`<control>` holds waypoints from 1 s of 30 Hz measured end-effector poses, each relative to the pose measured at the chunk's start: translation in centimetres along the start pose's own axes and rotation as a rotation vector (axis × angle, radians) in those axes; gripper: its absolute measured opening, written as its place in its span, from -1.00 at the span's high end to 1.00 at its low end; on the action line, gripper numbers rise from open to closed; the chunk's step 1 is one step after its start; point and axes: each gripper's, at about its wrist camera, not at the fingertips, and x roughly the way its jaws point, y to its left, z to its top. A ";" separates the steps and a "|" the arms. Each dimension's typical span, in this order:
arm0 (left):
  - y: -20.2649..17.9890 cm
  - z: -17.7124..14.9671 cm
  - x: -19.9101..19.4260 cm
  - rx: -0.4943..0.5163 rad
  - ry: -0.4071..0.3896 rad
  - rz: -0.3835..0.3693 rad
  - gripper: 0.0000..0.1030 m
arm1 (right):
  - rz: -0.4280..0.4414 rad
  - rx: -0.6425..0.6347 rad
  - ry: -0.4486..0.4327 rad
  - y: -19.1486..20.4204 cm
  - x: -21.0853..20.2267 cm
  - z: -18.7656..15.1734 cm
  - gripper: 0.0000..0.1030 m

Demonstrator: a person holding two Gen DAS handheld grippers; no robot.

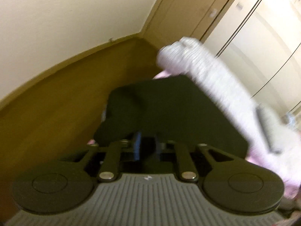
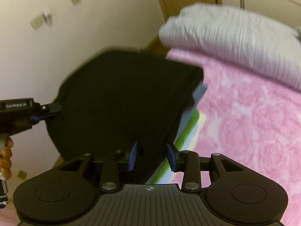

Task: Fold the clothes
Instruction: 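Lower the trousers onto the top of the folded clothes stack with both grippers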

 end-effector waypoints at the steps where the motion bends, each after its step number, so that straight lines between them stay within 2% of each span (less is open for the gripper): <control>1: 0.2 -0.1 0.2 -0.006 -0.002 0.005 0.79 | 0.011 0.014 0.011 -0.2 0.5 0.1 0.27; 5: 0.0 -0.1 -0.7 -0.015 -0.016 0.012 0.82 | 0.014 -0.001 -0.018 0.0 -0.2 0.5 0.27; 11: -2.2 -0.8 -3.2 0.039 -0.045 -0.046 0.80 | 0.042 -0.098 -0.108 1.8 -5.6 -0.1 0.27; 14: -2.8 -1.3 -1.2 0.078 0.008 -0.034 0.80 | 0.076 -0.176 -0.068 3.4 -5.2 -1.2 0.27; 18: -3.0 -1.5 0.8 0.089 0.035 -0.010 0.81 | 0.044 -0.216 0.041 3.6 -1.1 -2.5 0.27; 20: -3.2 -1.2 0.6 0.103 0.031 -0.022 0.81 | 0.053 -0.187 0.042 3.2 -1.4 -2.0 0.27; 23: -4.1 -0.1 0.5 0.161 0.037 -0.050 0.81 | 0.060 -0.136 -0.001 3.0 -3.0 -0.7 0.27; 28: -7.3 4.0 2.7 0.324 0.042 -0.094 0.80 | 0.010 -0.023 -0.087 2.5 -2.7 3.3 0.27; 30: -9.0 5.3 4.0 0.394 0.064 -0.112 0.80 | -0.035 0.013 -0.115 2.6 -2.0 5.1 0.27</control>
